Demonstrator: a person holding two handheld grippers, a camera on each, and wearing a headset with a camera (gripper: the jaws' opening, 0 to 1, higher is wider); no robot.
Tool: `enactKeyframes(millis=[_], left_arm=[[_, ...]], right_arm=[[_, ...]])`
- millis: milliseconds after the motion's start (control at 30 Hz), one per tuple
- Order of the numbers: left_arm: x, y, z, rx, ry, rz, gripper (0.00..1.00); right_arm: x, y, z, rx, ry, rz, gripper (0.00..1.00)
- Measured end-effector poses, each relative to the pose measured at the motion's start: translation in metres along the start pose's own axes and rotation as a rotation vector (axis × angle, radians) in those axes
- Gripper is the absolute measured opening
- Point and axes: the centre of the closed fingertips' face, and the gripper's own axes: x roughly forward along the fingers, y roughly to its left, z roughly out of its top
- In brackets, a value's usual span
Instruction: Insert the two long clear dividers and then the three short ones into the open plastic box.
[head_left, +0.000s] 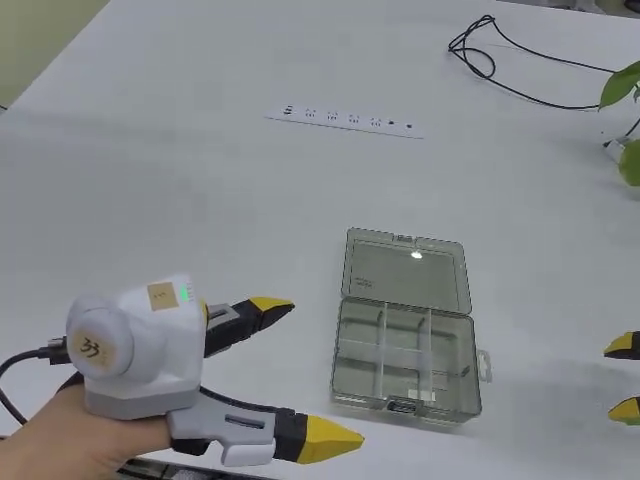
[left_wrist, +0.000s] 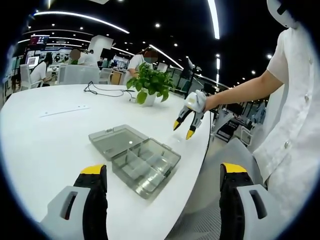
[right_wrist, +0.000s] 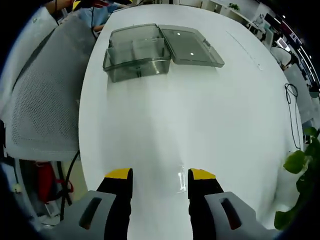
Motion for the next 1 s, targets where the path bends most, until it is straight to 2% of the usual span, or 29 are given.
enactKeyframes(millis=[233,567,767,1000], left_arm=[[0.001,0.001,0.0,-0.005,0.002,0.005,0.95],[0.001,0.002,-0.001,-0.012,0.006,0.006,0.94],[0.0,0.003,-0.002,-0.014,0.007,0.008,0.94],[-0.001,0.003,-0.001,-0.016,0.002,0.01,0.94]], right_arm=[[0.01,-0.007,-0.013,-0.041,0.052,0.004,0.43],[0.017,-0.007,-0.024,-0.086,0.105,0.026,0.42],[0.017,-0.009,-0.024,-0.074,0.086,0.031,0.41],[0.017,-0.011,-0.022,-0.062,0.085,0.025,0.34]])
